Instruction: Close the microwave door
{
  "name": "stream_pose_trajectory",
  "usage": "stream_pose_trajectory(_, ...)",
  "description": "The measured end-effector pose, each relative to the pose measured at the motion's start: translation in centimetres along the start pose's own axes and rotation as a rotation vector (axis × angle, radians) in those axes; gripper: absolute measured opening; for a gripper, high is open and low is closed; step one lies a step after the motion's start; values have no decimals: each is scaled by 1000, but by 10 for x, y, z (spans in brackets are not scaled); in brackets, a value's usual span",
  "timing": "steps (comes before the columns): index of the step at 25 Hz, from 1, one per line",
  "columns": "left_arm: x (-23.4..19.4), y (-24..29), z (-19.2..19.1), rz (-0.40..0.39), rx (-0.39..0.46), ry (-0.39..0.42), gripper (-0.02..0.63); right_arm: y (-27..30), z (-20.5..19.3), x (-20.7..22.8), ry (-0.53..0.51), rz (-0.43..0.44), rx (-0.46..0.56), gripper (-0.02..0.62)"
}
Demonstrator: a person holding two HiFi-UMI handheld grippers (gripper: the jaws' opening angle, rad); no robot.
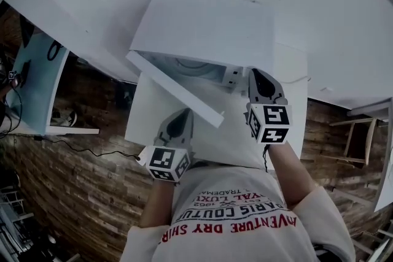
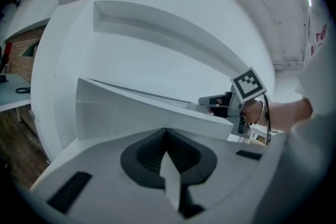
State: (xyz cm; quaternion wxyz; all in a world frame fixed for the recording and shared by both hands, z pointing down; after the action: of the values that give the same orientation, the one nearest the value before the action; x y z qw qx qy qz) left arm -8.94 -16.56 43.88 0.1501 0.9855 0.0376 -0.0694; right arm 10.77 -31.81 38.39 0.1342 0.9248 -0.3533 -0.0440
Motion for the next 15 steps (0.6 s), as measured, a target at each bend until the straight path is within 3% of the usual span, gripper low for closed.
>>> stream_pose_trajectory(7, 18, 30, 14, -116, 18, 59, -3, 0, -1, 0, 1, 11, 6, 8)
stream_pose_trajectory(13, 25, 54, 24, -127, 14, 201, -3, 0, -1, -2, 30, -16, 29, 8)
stream_pose_trajectory(15, 26, 62, 25, -134, 6, 207, -3, 0, -1, -2, 29, -27, 28, 8)
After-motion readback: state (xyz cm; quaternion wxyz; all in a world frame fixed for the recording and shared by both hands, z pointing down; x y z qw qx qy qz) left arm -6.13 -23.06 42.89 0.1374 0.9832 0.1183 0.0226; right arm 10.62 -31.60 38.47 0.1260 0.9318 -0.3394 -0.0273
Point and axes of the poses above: the fingertips, and each gripper's own axes: y forward along the fingers, x to its right, z out of its top, the point moved 7 cm from there along -y, backward along the fingers, and after that the axes turned 8 degrees about z, right-handed, at the moved point
